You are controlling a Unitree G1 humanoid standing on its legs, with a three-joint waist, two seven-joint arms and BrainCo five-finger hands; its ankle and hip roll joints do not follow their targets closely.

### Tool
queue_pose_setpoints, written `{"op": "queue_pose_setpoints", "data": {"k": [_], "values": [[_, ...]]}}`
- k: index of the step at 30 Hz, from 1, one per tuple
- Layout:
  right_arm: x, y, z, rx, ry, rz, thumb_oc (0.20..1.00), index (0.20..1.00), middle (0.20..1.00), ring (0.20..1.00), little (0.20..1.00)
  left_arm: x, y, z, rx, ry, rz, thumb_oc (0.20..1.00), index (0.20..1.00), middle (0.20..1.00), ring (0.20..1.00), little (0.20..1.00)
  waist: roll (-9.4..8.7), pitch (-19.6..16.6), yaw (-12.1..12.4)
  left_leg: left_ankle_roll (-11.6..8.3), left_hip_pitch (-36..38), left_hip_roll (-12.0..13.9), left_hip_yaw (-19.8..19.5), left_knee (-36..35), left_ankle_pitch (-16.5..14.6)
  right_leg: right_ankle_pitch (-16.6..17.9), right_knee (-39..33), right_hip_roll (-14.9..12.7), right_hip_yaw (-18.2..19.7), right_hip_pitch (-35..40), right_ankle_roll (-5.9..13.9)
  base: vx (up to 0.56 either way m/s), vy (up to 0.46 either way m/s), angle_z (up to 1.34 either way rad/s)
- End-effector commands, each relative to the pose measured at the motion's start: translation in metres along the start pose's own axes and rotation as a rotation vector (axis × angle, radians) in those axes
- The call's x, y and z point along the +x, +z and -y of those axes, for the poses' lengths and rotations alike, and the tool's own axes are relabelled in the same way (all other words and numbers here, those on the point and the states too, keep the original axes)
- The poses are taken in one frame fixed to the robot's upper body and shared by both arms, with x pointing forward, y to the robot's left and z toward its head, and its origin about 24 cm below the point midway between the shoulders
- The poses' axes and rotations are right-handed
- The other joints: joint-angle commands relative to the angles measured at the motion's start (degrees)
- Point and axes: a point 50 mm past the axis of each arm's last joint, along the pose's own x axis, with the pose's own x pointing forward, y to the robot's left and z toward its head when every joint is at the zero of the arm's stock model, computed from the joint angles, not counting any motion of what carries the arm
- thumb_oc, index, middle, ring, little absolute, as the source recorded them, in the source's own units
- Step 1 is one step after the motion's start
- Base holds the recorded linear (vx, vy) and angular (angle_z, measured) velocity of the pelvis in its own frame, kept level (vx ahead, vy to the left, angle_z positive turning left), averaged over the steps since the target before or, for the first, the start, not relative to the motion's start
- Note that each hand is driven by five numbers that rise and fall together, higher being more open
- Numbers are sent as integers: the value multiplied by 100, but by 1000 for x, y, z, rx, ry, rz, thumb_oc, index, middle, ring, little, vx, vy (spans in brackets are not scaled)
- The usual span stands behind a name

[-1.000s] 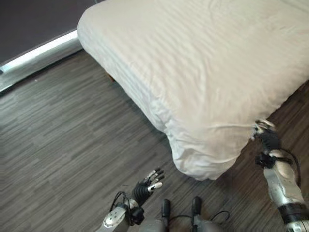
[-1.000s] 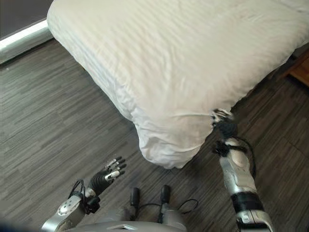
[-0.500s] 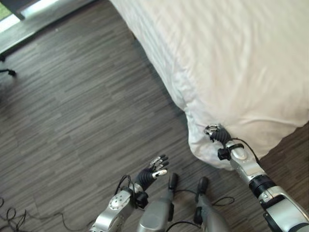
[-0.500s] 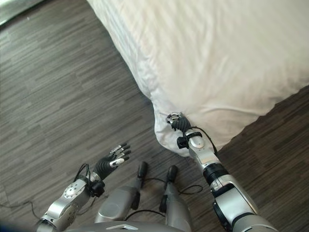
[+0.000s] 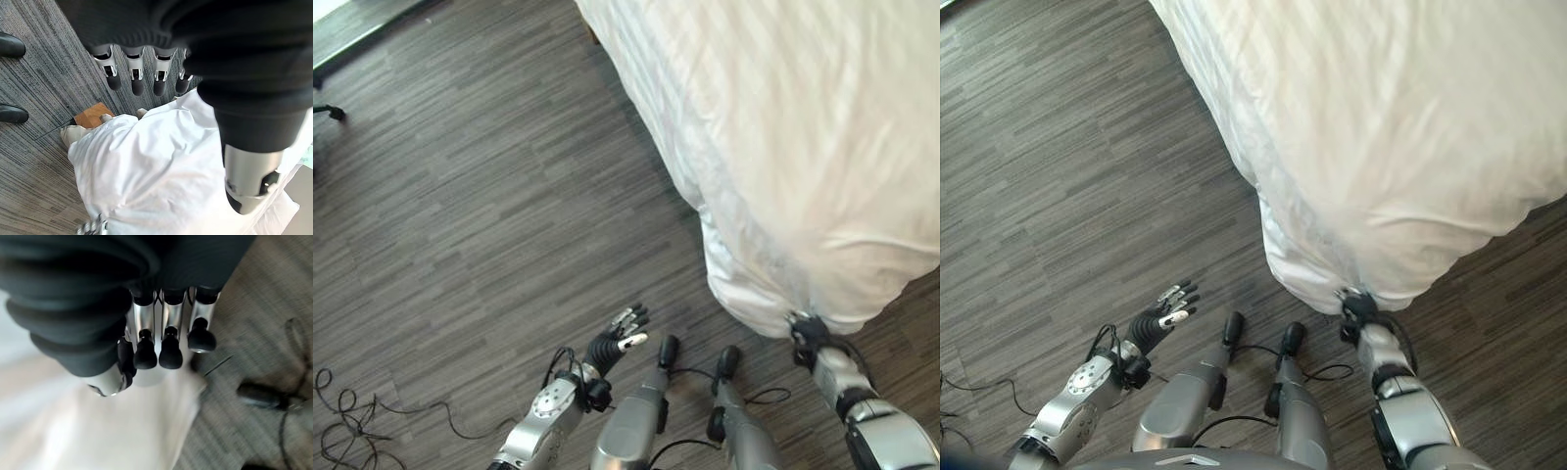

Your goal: Making the bed.

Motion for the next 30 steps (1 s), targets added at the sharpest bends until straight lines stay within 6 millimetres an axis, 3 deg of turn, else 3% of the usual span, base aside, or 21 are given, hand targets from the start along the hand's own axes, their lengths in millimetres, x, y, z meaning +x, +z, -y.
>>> {"op": "queue_pose_setpoints", "data": {"k": [1, 6, 9, 10, 11, 15, 19, 22, 25, 30], "values": [[-7, -24, 27, -2, -64, -83, 200, 200, 200, 200, 200, 2, 6, 13, -10, -57, 56, 1000, 1000, 1000, 1000, 1000, 138, -109, -53, -50, -239, 116, -171, 38, 69, -531, 82, 125, -163, 526, 158, 0, 0, 0], [-23, -69, 39, 70, -105, -172, 200, 200, 200, 200, 200, 4, 11, 9, -8, -32, 80, 1000, 1000, 1000, 1000, 1000, 55, -175, -317, -59, -177, 148, -34, 38, 44, -490, 82, 152, -18, 505, 146, 2, 23, -9], [-30, -68, 53, 135, -154, -91, 200, 200, 200, 200, 200, 3, 14, 2, -2, 4, 91, 1000, 1000, 1000, 1000, 1000, -71, -334, -587, -65, -11, 171, 51, 38, -8, -499, 85, 167, 86, 606, 135, 10, 9, -20], [-30, -69, 53, 134, -154, -93, 664, 664, 664, 664, 664, 2, 14, 2, -2, 4, 89, 1000, 1000, 1000, 1000, 1000, -73, -335, -583, -65, 1, 171, 52, 38, -11, -501, 85, 167, 88, 617, 135, 20, -6, -14], [-33, -65, 59, 108, -153, -50, 1000, 1000, 1000, 1000, 1000, 1, 14, -1, -1, 21, 90, 1000, 1000, 1000, 1000, 1000, -111, -397, -671, -66, 65, 175, 81, 38, -34, -514, 106, 168, 117, 661, 134, 13, 3, -13], [-51, -35, 71, -3, -115, 179, 1000, 1000, 1000, 1000, 1000, -6, 12, -12, 7, 80, 93, 1000, 1000, 1000, 1000, 1000, -190, -738, -996, -57, 463, 191, 204, 38, -144, -665, 344, 146, 216, 907, 135, 56, 33, -15], [-68, -13, 64, -42, -66, 335, 1000, 1000, 1000, 1000, 1000, -10, 6, -17, 1, 119, 85, 1000, 1000, 1000, 1000, 1000, -168, -1149, -1189, -56, 948, 226, 352, 38, -227, -757, 450, 126, 259, 1275, 173, 64, 19, -14], [-76, 1, 31, 6, 56, 430, 1000, 1000, 1000, 1000, 1000, -4, 3, -18, -30, 163, 97, 1000, 1000, 1000, 1000, 1000, -99, -1542, -1261, -50, 1259, 245, 463, 38, -252, -784, 459, 116, 299, 1540, 193, 3, 8, -21], [-80, 3, 16, 20, 110, 451, 1000, 1000, 1000, 1000, 1000, -1, 3, -17, -40, 183, 107, 1000, 1000, 1000, 1000, 1000, -64, -1669, -1271, -53, 1373, 241, 475, 38, -257, -810, 474, 116, 300, 1651, 190, -27, 3, -16], [-83, -6, -15, 44, 235, 409, 1000, 1000, 1000, 1000, 1000, 4, -1, -16, -50, 228, 105, 1000, 1000, 1000, 1000, 1000, -5, -1903, -1246, -43, 1571, 231, 473, 38, -269, -849, 495, 109, 254, 1849, 179, -28, 1, -1]]}}
